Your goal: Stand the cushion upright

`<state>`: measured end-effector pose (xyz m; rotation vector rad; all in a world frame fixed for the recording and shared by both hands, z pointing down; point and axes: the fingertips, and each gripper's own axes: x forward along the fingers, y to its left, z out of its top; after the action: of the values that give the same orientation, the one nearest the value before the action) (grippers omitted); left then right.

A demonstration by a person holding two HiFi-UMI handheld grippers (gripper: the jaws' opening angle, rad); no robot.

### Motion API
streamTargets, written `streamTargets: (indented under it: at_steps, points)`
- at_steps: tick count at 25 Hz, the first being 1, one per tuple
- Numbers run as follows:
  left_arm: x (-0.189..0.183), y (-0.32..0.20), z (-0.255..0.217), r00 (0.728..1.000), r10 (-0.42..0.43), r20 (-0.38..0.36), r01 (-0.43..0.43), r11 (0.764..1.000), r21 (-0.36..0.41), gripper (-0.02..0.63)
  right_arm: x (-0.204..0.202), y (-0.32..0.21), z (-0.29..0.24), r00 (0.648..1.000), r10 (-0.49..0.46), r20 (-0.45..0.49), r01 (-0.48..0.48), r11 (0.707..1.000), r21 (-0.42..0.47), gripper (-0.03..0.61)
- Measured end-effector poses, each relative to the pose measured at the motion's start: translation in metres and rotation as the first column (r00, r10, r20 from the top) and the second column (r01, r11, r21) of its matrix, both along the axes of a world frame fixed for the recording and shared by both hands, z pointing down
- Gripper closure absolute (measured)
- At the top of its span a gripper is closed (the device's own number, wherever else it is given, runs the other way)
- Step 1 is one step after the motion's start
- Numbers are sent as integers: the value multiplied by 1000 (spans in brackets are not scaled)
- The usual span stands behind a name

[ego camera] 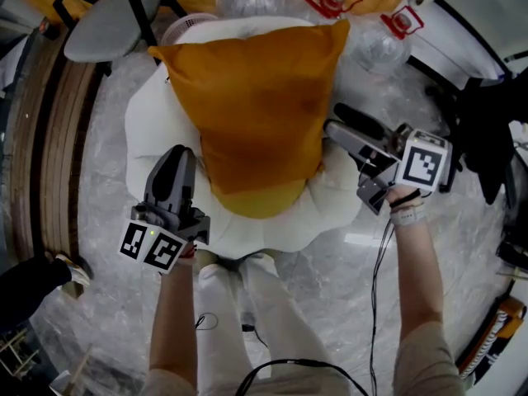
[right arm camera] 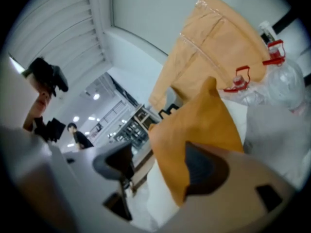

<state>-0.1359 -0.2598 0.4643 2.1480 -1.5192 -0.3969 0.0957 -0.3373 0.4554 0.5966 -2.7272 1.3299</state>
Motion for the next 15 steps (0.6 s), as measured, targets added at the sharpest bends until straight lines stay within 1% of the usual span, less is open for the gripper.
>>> streamTargets:
  at_steps: [2, 4, 7, 10, 13, 15]
  points:
    - [6, 6, 0, 1000, 18, 3, -18, 1000, 3, 531, 0, 14, 6, 998, 10, -66, -8, 999, 44, 302]
    - [11, 13, 0, 999, 36, -3, -36, 999, 1, 532, -1, 29, 6, 993, 15, -118, -4, 995, 95, 380]
    - [17, 24, -1, 998, 62, -3, -62, 998, -12, 535, -1, 47, 0, 987, 37, -159, -11, 987, 161, 493]
    - [21, 38, 0, 997, 80, 3, -79, 996, -33, 563, 1, 66, -7, 982, 64, -179, -25, 977, 211, 545]
    - [24, 58, -2, 995, 102, 12, -101, 993, -57, 583, 0, 93, -12, 976, 66, -206, -11, 966, 257, 561]
    - [26, 72, -6, 992, 122, 19, -120, 990, -73, 589, -3, 113, -18, 977, 63, -202, -5, 960, 279, 561]
